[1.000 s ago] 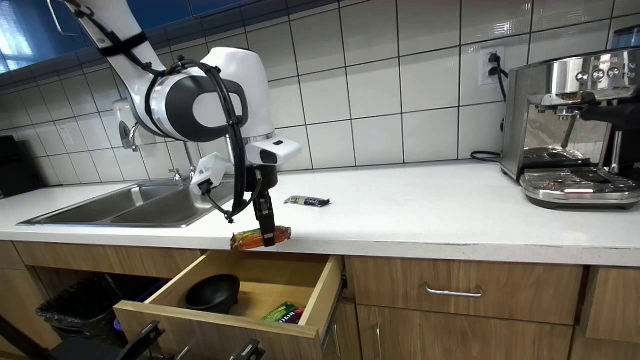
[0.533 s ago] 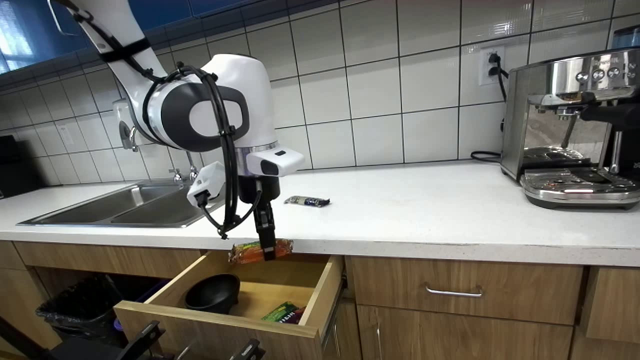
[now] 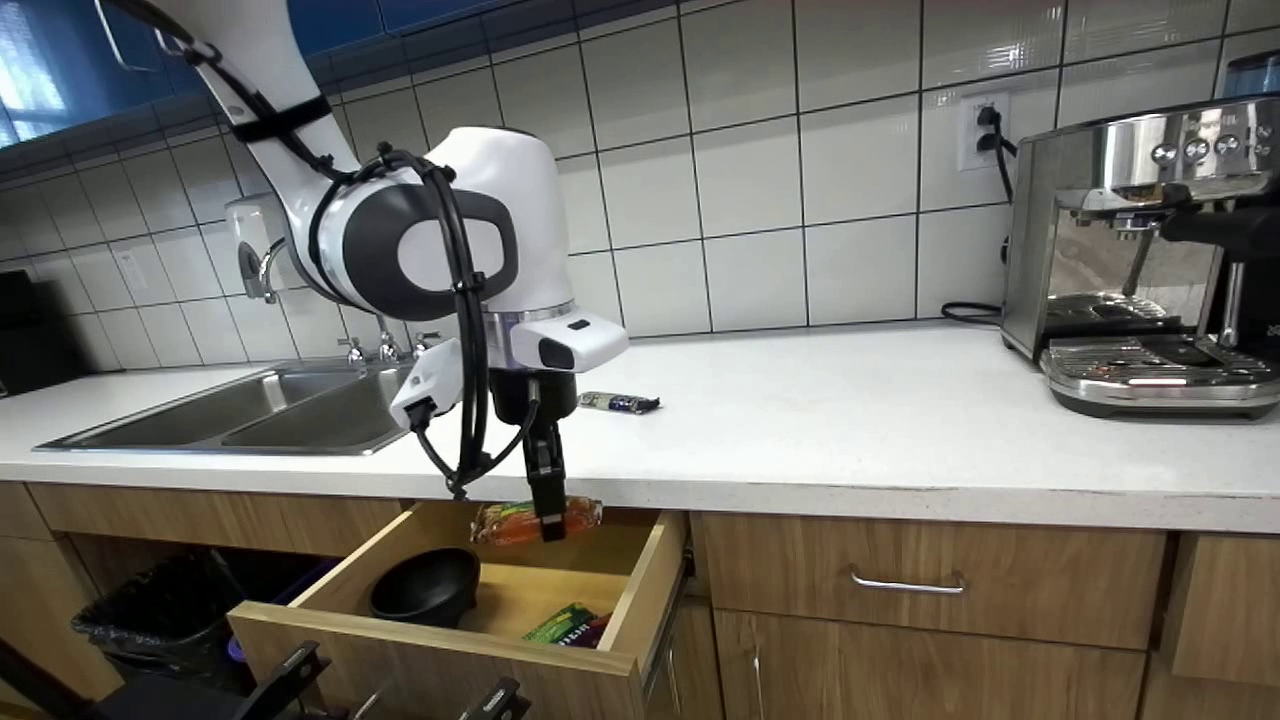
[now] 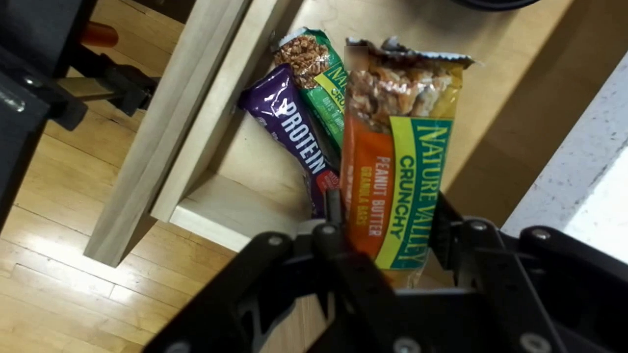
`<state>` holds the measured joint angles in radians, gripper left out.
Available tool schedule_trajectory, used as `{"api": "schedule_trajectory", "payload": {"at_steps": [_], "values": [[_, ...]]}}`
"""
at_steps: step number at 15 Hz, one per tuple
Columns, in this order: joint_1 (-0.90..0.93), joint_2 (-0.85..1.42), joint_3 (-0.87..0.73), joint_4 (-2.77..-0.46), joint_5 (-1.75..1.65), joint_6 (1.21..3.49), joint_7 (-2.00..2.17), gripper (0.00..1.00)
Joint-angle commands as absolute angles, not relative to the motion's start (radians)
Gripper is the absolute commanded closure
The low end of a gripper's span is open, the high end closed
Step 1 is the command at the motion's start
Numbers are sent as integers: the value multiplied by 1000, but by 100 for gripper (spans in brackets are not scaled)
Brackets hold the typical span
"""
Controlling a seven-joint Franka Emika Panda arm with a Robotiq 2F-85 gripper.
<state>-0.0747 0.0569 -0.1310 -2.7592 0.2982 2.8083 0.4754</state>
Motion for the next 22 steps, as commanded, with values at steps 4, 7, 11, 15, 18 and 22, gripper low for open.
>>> {"api": "schedule_trajectory", "payload": {"at_steps": [4, 7, 11, 15, 18, 22], "values": [[-72, 159, -132, -2670, 287, 2827, 510, 82], [-62, 206, -139, -2638, 277, 2825, 523, 82], [-47, 250, -145, -2613, 276, 2822, 527, 82], [-37, 263, -147, -2603, 283, 2817, 523, 24], [-37, 248, -142, -2609, 290, 2818, 511, 2], [-46, 199, -129, -2638, 308, 2822, 485, 0]]}}
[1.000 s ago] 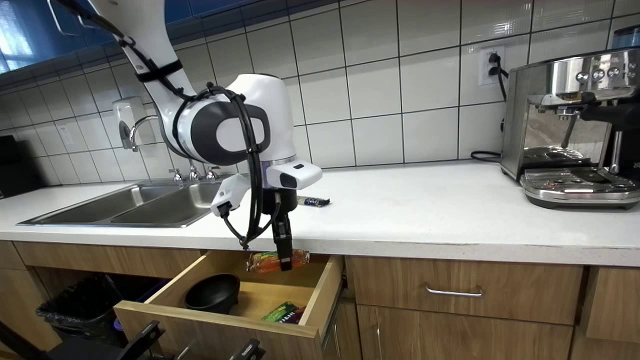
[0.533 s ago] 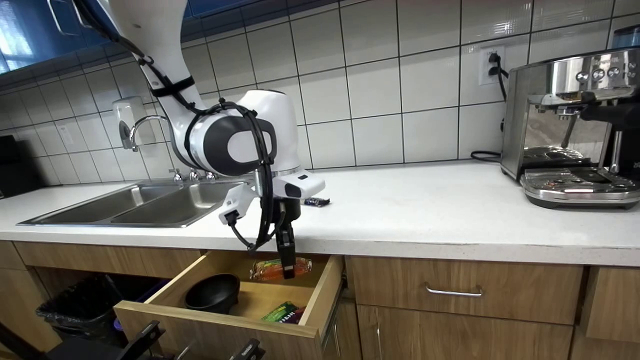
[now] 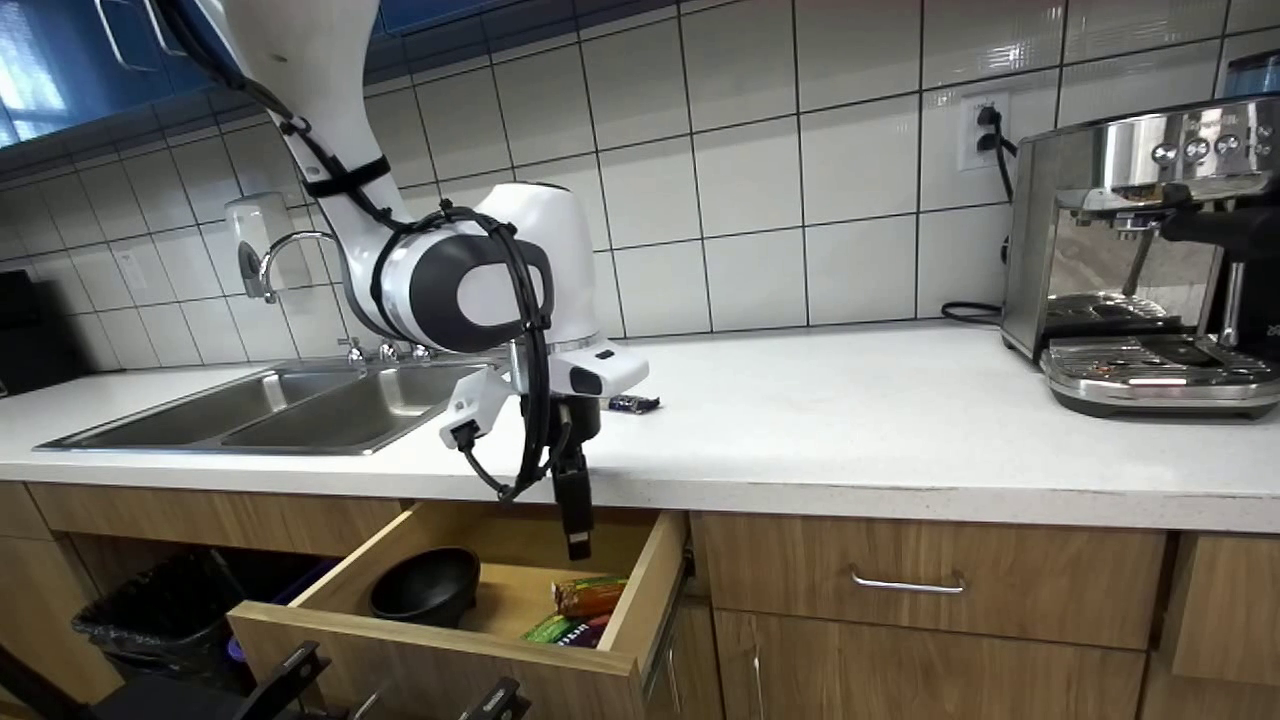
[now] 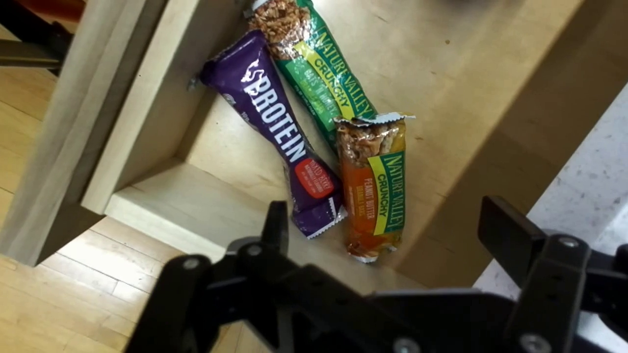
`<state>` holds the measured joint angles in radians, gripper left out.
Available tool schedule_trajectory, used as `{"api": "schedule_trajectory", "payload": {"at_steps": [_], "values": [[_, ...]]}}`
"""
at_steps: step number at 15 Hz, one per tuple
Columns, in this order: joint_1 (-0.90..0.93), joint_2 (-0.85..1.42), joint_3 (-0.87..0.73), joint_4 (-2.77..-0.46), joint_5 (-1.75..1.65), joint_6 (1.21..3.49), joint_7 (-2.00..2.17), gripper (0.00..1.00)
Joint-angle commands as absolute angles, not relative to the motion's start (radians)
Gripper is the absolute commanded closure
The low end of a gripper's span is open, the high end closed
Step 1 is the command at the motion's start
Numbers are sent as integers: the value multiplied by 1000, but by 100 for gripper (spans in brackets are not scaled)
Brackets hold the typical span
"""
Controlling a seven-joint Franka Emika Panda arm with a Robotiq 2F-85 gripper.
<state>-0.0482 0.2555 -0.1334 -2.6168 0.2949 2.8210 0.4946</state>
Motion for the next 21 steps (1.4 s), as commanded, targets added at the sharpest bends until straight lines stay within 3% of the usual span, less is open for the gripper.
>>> {"api": "schedule_trajectory", "payload": {"at_steps": [1, 21], "values": [[-48, 184, -125, -2647, 313, 2823, 478, 0], [-47, -31, -70, -2642, 343, 2805, 481, 0]]}}
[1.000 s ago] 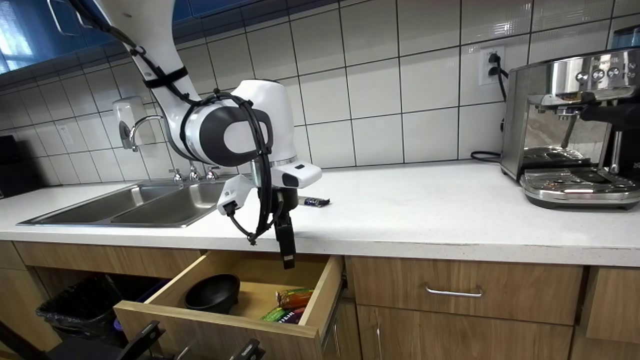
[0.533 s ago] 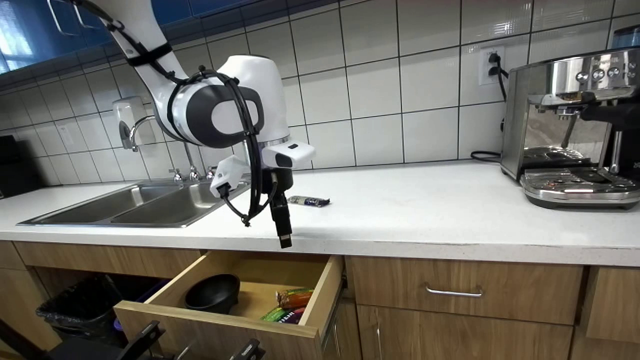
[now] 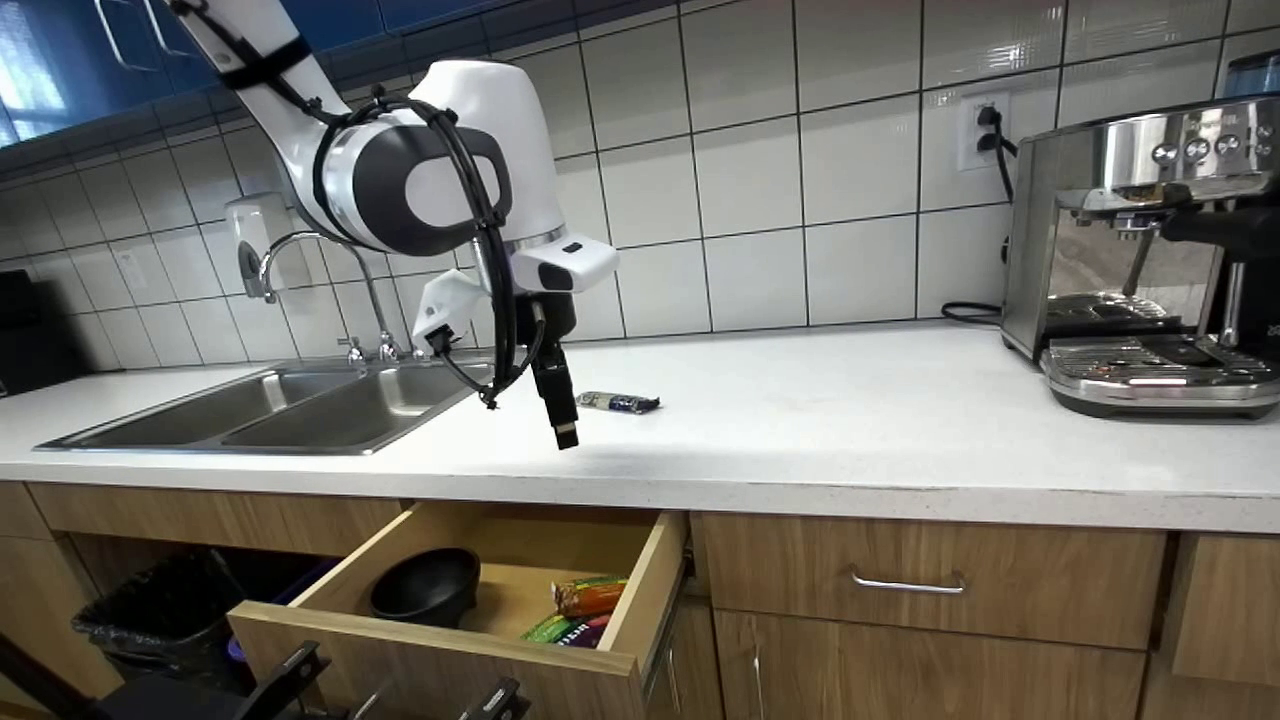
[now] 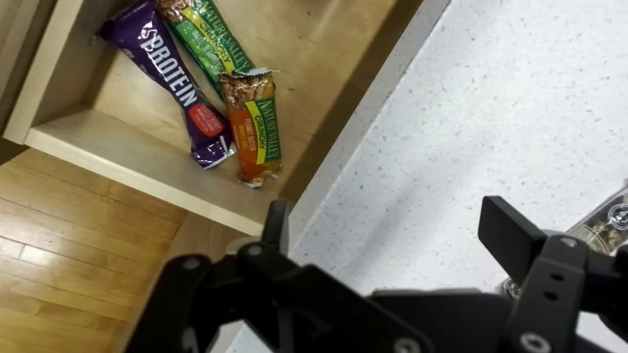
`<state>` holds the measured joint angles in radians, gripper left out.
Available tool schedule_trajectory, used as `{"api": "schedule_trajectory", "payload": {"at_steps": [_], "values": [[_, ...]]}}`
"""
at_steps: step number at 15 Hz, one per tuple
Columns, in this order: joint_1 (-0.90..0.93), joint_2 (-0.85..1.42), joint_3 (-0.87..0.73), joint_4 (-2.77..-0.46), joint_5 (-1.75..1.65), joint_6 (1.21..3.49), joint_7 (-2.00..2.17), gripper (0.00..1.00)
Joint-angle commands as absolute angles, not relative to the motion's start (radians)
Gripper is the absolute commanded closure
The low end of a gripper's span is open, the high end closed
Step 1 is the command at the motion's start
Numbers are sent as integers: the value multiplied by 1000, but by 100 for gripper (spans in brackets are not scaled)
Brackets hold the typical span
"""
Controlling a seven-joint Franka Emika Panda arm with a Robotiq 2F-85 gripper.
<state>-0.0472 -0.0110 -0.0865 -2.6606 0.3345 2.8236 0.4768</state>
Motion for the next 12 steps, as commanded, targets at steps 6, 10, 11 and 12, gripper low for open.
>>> {"api": "schedule_trajectory", "payload": {"at_steps": [6, 10, 11, 12], "values": [[-44, 28, -62, -2539, 334, 2791, 516, 0], [-35, 92, -63, -2456, 319, 2789, 550, 0], [-31, 111, -66, -2436, 309, 2791, 565, 0], [-26, 133, -69, -2413, 301, 2786, 582, 0]]}}
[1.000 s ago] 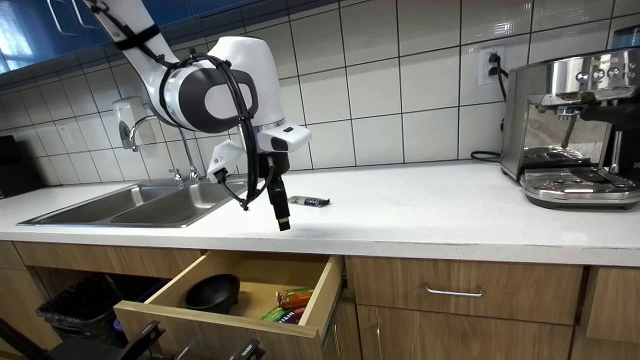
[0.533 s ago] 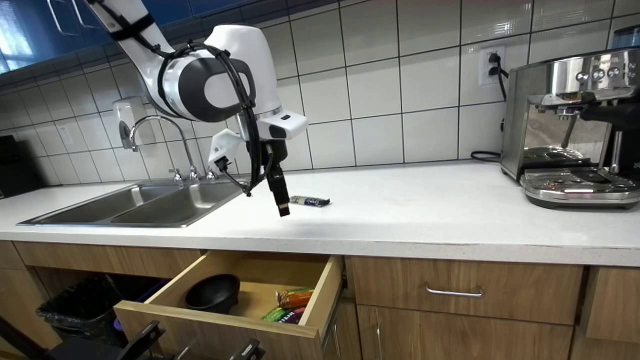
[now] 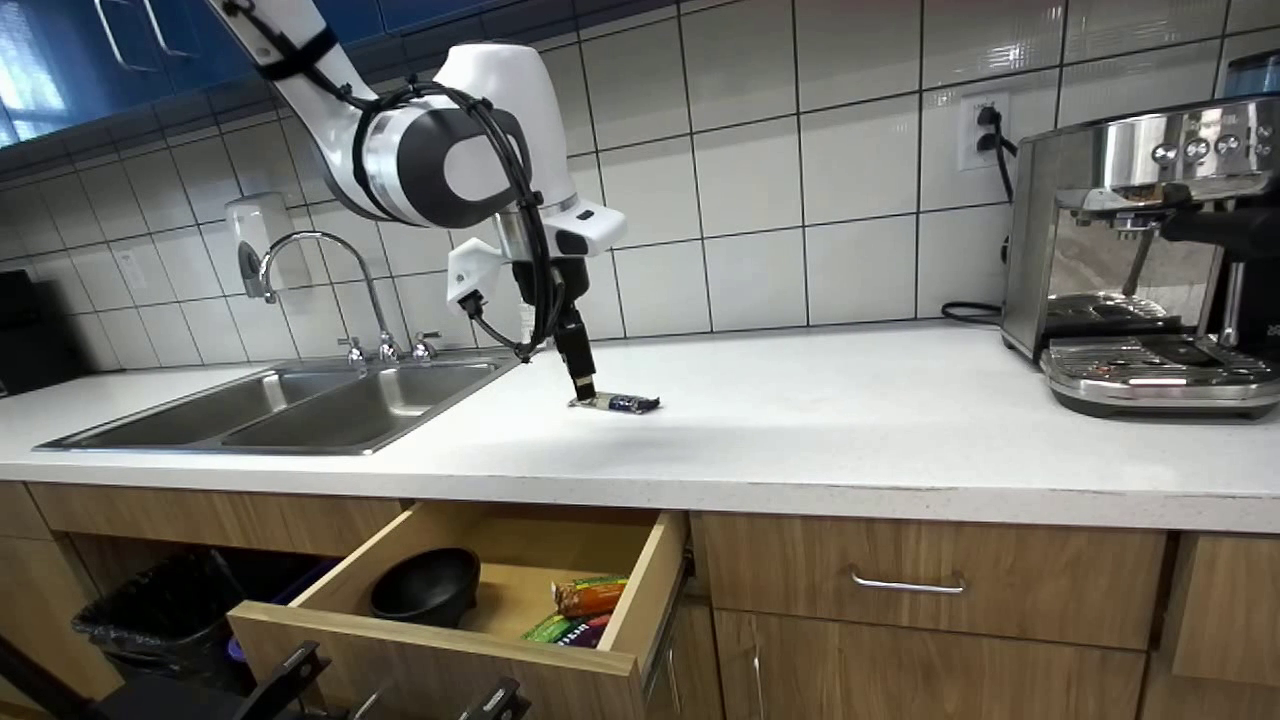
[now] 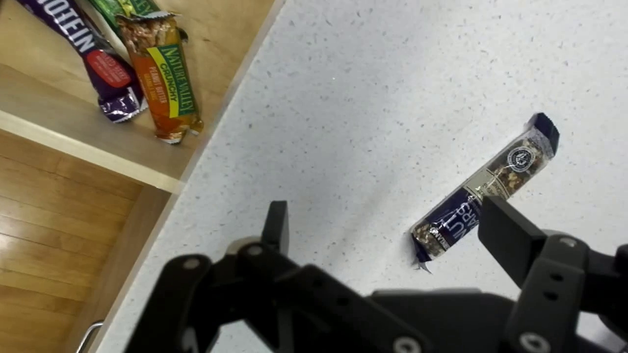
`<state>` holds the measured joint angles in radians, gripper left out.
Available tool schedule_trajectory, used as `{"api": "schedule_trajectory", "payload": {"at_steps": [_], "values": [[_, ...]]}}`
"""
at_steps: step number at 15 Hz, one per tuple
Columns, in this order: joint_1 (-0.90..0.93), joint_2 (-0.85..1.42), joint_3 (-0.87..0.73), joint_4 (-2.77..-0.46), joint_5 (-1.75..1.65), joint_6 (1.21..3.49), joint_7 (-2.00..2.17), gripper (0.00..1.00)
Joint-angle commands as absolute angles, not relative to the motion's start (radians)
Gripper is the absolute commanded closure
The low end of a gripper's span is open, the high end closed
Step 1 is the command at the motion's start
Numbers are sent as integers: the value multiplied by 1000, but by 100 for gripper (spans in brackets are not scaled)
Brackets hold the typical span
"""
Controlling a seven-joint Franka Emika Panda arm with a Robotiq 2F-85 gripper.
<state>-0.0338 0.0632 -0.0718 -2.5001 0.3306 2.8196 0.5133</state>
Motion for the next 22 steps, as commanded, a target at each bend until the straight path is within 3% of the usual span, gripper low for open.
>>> {"api": "schedule_trajectory", "payload": {"at_steps": [1, 22], "values": [[-20, 151, -73, -2394, 291, 2787, 598, 0], [69, 516, -136, -1908, 207, 2578, 891, 0]]}}
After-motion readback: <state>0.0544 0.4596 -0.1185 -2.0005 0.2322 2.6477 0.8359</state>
